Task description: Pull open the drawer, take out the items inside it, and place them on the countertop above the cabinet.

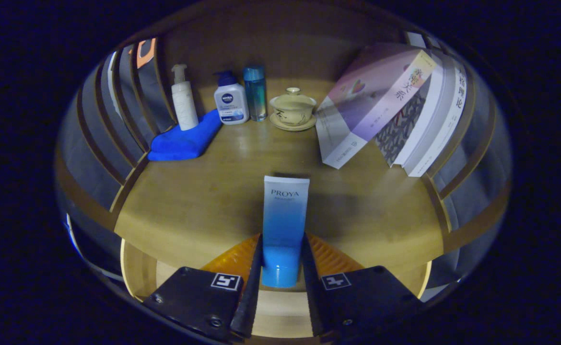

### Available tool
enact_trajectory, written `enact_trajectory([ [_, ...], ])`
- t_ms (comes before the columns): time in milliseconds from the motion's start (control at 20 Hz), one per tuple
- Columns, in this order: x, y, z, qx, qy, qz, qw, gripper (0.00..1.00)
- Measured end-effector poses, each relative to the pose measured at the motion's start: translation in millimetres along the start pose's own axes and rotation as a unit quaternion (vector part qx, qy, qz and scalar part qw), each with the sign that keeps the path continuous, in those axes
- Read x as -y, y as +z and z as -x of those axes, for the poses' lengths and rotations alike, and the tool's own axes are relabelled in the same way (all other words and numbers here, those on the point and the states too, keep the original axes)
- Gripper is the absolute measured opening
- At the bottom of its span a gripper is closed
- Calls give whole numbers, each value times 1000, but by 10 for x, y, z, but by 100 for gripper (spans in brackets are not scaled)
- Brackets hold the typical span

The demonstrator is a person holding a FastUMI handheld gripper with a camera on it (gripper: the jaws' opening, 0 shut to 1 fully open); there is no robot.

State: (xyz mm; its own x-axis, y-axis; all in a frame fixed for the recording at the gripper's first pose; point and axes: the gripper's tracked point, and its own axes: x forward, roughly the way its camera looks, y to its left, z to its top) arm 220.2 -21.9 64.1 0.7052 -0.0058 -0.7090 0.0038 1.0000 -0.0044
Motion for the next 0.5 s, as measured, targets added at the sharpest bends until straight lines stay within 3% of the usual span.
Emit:
enact_trajectory([
  [300, 57, 74, 51, 39, -1, -16, 999, 52],
  [500, 152, 243, 363, 117, -8, -12, 993, 67],
])
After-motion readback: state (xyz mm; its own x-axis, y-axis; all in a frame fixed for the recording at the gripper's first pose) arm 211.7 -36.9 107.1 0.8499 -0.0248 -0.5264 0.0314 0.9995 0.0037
